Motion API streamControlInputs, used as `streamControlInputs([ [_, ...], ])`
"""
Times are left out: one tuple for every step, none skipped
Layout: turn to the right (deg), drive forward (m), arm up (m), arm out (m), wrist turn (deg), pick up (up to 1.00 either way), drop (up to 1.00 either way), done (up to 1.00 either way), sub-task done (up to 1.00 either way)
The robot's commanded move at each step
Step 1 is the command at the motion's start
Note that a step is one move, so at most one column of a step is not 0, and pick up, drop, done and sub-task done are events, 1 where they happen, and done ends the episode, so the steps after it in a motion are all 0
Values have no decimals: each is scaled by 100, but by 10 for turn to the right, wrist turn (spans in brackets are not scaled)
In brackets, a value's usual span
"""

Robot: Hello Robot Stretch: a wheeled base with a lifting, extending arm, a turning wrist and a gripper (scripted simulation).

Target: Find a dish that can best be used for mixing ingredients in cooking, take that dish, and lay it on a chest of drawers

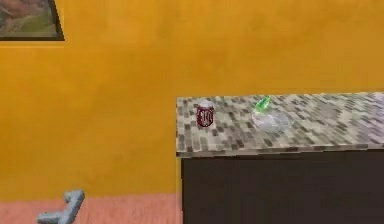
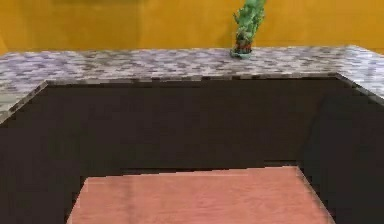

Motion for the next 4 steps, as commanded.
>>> streamControlInputs([
  [0,50,0,0,0,0,0,0,0],
  [-390,0,0,0,0,0,0,0,0],
  [0,0,50,0,0,0,0,0,0],
  [0,0,38,0,0,0,0,0,0],
])
